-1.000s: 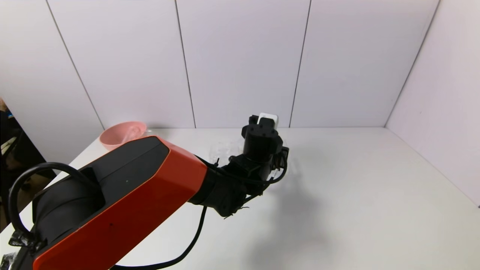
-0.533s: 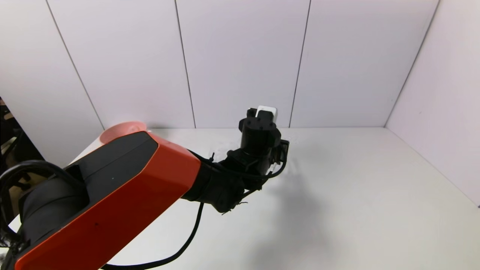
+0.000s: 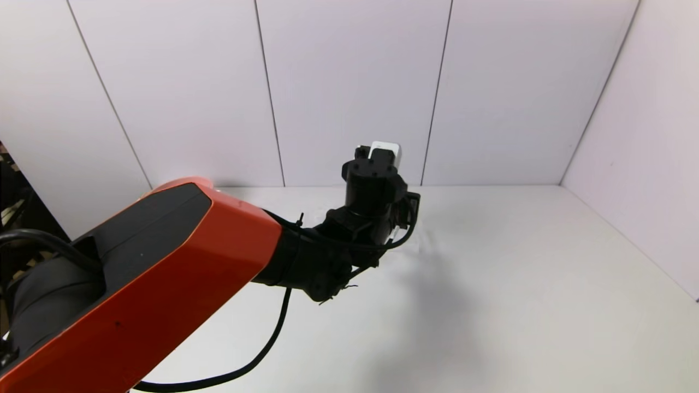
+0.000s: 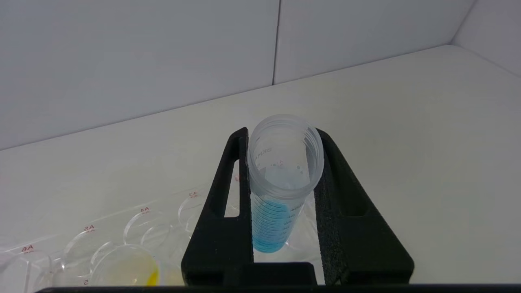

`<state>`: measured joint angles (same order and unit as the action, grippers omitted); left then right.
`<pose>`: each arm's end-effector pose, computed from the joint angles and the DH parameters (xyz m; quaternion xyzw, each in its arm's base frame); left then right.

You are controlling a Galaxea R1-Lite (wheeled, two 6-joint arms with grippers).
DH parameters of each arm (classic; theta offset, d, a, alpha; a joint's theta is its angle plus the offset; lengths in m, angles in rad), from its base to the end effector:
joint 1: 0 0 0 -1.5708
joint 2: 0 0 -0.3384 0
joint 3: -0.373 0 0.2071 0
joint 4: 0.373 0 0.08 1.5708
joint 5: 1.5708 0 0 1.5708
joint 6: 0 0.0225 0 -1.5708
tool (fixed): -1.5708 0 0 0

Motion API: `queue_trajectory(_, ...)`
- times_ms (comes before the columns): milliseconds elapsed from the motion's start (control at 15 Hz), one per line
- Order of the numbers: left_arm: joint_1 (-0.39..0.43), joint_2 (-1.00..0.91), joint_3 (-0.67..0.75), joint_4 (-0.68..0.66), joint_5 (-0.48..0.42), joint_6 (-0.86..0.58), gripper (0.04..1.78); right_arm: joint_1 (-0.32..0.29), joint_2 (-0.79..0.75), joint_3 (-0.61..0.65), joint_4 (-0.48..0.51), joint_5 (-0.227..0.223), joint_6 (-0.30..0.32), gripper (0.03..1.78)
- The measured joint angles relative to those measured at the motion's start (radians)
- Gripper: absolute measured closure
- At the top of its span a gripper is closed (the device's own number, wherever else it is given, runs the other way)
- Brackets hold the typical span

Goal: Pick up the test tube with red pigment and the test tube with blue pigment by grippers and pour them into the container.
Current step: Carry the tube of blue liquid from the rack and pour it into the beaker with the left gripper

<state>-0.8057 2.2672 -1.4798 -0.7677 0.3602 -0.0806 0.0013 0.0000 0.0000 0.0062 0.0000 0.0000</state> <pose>0.3573 -0.3607 0.1742 -0.0339 0.0171 -0.2204 0.9747 -0.0430 -0.0001 0.0748 0.0000 0.0031 0.0006 1.0000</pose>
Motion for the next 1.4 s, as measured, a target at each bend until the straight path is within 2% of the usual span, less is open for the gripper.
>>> queue_trajectory(733, 0.003, -0.101, 0.006, 0.010, -0.001, 0.029, 1.37, 0.000, 0.000, 0.000, 0.000, 0.000, 0.000, 0.04)
queue_trajectory(1400, 0.061, -0.246, 0.036, 0.041, 0.001, 0.082, 1.37, 0.000, 0.000, 0.000, 0.000, 0.000, 0.000, 0.04)
